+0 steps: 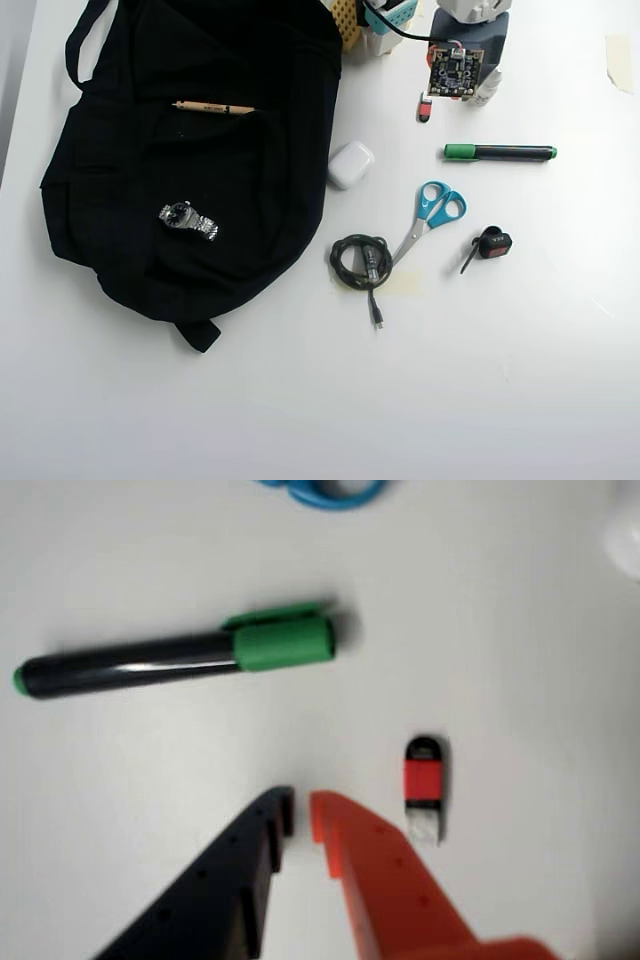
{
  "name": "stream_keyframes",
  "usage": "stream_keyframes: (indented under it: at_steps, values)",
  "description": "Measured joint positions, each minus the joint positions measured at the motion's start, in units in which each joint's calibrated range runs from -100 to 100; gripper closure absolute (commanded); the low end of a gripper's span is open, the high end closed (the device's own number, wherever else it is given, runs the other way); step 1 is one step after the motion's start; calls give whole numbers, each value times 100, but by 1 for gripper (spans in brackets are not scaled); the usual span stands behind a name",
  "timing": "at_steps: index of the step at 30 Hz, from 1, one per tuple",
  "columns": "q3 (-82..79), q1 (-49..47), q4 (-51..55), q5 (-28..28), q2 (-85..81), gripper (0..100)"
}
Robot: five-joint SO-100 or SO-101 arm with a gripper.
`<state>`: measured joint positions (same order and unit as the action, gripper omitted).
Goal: Put the usb stick into the black bag
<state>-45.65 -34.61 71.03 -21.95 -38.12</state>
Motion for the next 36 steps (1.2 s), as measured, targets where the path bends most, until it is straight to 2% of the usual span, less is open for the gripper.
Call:
stream_keyframes:
  at_steps: [12, 17, 25, 31, 36]
  values:
    - [-230, -110, -119, 679, 17, 98]
    - [-529, -132, -273, 728, 17, 98]
    - [-1399, -88, -1108, 728, 17, 98]
    - [-1459, -15, -1184, 737, 17, 98]
    - [-1596, 191, -1159, 977, 17, 98]
